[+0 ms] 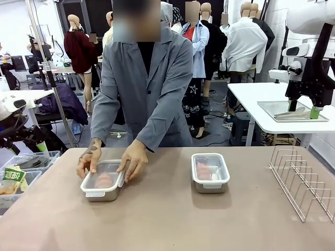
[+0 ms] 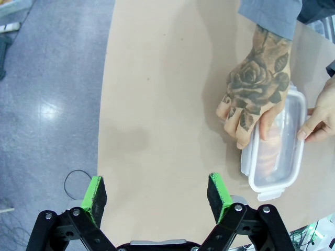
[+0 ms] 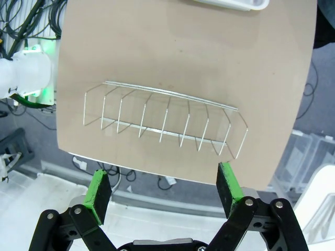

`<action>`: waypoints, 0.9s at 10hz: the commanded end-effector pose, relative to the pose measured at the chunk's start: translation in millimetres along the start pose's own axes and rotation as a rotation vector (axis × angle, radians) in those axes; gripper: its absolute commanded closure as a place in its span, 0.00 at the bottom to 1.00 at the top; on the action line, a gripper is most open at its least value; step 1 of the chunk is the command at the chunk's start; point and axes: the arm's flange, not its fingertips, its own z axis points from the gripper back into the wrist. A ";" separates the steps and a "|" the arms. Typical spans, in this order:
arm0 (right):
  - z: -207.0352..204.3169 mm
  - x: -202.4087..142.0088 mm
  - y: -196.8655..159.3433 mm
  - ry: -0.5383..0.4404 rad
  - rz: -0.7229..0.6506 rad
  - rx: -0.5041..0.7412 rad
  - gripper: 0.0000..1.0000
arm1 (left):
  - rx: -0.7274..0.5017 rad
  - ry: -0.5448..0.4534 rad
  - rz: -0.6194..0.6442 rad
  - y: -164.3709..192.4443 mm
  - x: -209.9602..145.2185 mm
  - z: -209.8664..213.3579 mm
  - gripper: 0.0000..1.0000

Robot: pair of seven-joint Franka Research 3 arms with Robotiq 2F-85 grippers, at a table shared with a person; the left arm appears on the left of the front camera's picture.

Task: Place the bread in airtight containers.
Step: Release when the human grabs the Airtight Container lid.

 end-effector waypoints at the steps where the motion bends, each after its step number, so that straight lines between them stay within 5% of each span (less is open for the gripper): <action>1: -0.5 -0.1 1.6 -0.003 0.005 0.008 0.00 | 0.000 -0.002 0.018 -0.2 -0.3 0.8 0.00; 9: -0.5 -0.1 1.6 -0.003 0.005 0.008 0.00 | 0.000 -0.002 0.018 -0.2 -0.3 0.8 0.00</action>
